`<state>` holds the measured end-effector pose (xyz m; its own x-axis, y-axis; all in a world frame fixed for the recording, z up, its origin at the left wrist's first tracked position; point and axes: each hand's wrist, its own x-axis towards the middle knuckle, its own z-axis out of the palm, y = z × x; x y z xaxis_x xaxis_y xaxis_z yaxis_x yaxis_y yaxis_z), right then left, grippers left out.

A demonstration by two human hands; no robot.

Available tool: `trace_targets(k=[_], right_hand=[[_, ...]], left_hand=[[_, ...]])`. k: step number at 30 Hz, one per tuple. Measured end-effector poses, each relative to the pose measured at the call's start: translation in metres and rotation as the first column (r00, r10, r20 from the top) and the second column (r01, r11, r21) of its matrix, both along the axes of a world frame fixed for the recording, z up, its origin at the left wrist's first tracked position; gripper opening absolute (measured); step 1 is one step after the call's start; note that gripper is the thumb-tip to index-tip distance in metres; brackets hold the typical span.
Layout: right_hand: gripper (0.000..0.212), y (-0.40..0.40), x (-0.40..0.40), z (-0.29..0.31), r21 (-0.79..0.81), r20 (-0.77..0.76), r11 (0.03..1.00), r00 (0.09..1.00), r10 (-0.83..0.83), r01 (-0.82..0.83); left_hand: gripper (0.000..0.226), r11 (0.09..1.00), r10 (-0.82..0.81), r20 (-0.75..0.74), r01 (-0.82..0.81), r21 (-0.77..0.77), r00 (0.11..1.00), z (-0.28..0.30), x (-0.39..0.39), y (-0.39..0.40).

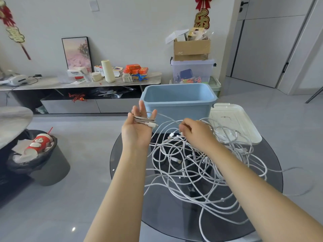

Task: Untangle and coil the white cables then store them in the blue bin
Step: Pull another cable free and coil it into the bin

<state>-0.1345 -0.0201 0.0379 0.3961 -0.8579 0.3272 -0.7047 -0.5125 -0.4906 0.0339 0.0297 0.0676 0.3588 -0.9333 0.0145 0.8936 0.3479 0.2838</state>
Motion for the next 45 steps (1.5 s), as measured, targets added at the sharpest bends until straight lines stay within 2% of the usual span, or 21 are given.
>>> trace_targets(k=[4, 6, 7, 8, 10, 12, 14, 16, 18, 19, 23, 28, 30, 31, 32, 34, 38, 39, 41, 44, 45], right_hand=[[0.018, 0.017, -0.003, 0.014, -0.075, -0.064, 0.997, 0.998, 0.023, -0.028], [0.017, 0.023, -0.002, 0.014, -0.081, -0.101, 0.995, 0.993, 0.056, -0.064], [0.016, 0.026, -0.002, 0.014, -0.089, -0.131, 0.993, 0.989, 0.069, -0.081], [0.015, 0.028, -0.001, 0.014, -0.099, -0.167, 0.991, 0.983, 0.071, -0.088], [0.016, 0.030, 0.000, 0.015, -0.131, -0.247, 0.989, 0.968, 0.038, -0.072], [0.018, 0.030, 0.000, 0.015, -0.180, -0.315, 0.983, 0.949, -0.021, -0.038], [0.022, 0.029, -0.001, 0.014, -0.249, -0.348, 0.968, 0.934, -0.078, -0.012], [0.023, 0.025, -0.003, 0.011, -0.289, -0.367, 0.957, 0.923, -0.116, 0.005], [0.018, 0.021, -0.005, 0.007, -0.276, -0.388, 0.961, 0.914, -0.116, 0.005], [0.014, 0.019, -0.005, 0.004, -0.252, -0.395, 0.968, 0.913, -0.103, 0.000], [0.008, 0.011, -0.014, -0.007, -0.131, -0.297, 0.991, 0.954, -0.041, 0.002], [0.010, 0.004, -0.023, -0.014, -0.186, -0.188, 0.982, 0.982, 0.004, -0.039], [0.007, 0.001, -0.025, -0.017, -0.230, -0.173, 0.969, 0.984, 0.050, -0.090], [0.006, 0.000, -0.025, -0.018, -0.242, -0.169, 0.964, 0.983, 0.065, -0.106], [0.006, -0.002, -0.027, -0.018, -0.238, -0.147, 0.966, 0.987, 0.069, -0.103], [0.007, -0.004, -0.030, -0.015, -0.192, -0.062, 0.979, 0.996, 0.064, -0.074], [0.012, -0.005, -0.038, -0.015, 0.001, 0.051, 0.999, 0.998, 0.048, -0.048], [0.011, -0.004, -0.039, -0.014, 0.056, 0.101, 0.997, 0.994, 0.042, -0.048], [0.010, -0.001, -0.038, -0.009, 0.156, 0.204, 0.987, 0.979, 0.008, -0.041], [0.015, 0.002, -0.033, 0.006, 0.282, 0.250, 0.958, 0.968, -0.020, -0.054], [0.015, 0.003, -0.032, 0.011, 0.300, 0.276, 0.952, 0.961, -0.022, -0.064]], left_hand=[[0.029, 0.997, 0.063, 0.278, -0.074, 0.029, 0.958, 0.008, -0.018, -0.007], [0.023, 0.986, 0.123, 0.450, -0.160, 0.047, 0.885, 0.006, -0.030, -0.009], [0.020, 0.972, 0.157, 0.564, -0.227, 0.055, 0.811, 0.002, -0.034, -0.009], [0.017, 0.951, 0.187, 0.702, -0.305, 0.046, 0.688, -0.004, -0.036, -0.008], [0.014, 0.907, 0.192, 0.935, -0.417, -0.054, 0.297, -0.017, -0.036, -0.005], [0.010, 0.909, 0.113, 0.989, -0.393, -0.140, -0.092, -0.024, -0.033, -0.004], [0.009, 0.933, 0.009, 0.925, -0.330, -0.145, -0.380, -0.028, -0.032, -0.004], [0.010, 0.951, -0.105, 0.831, -0.301, -0.077, -0.546, -0.030, -0.031, -0.005], [0.013, 0.947, -0.171, 0.755, -0.318, -0.052, -0.633, -0.032, -0.029, -0.004], [0.014, 0.945, -0.184, 0.742, -0.323, -0.047, -0.644, -0.032, -0.027, -0.002], [0.021, 0.944, -0.230, 0.742, -0.329, 0.013, -0.630, -0.027, -0.023, 0.002], [0.046, 0.933, -0.354, 0.733, -0.274, 0.234, -0.581, -0.021, -0.020, 0.001], [0.039, 0.931, -0.366, 0.727, -0.226, 0.288, -0.581, -0.017, -0.016, 0.001], [0.034, 0.929, -0.370, 0.749, -0.201, 0.312, -0.550, -0.015, -0.015, 0.002], [0.033, 0.928, -0.373, 0.790, -0.182, 0.326, -0.487, -0.013, -0.015, 0.003], [0.035, 0.931, -0.358, 0.887, -0.177, 0.318, -0.290, -0.009, -0.016, 0.005], [0.036, 0.956, -0.249, 0.948, -0.107, 0.274, 0.200, 0.010, -0.016, 0.008], [0.035, 0.962, -0.230, 0.934, -0.081, 0.261, 0.274, 0.015, -0.015, 0.009], [0.034, 0.970, -0.209, 0.911, -0.046, 0.241, 0.357, 0.022, -0.017, 0.009], [0.035, 0.971, -0.197, 0.821, -0.012, 0.241, 0.536, 0.024, -0.023, 0.007], [0.035, 0.970, -0.183, 0.811, -0.032, 0.241, 0.556, 0.023, -0.025, 0.006]])
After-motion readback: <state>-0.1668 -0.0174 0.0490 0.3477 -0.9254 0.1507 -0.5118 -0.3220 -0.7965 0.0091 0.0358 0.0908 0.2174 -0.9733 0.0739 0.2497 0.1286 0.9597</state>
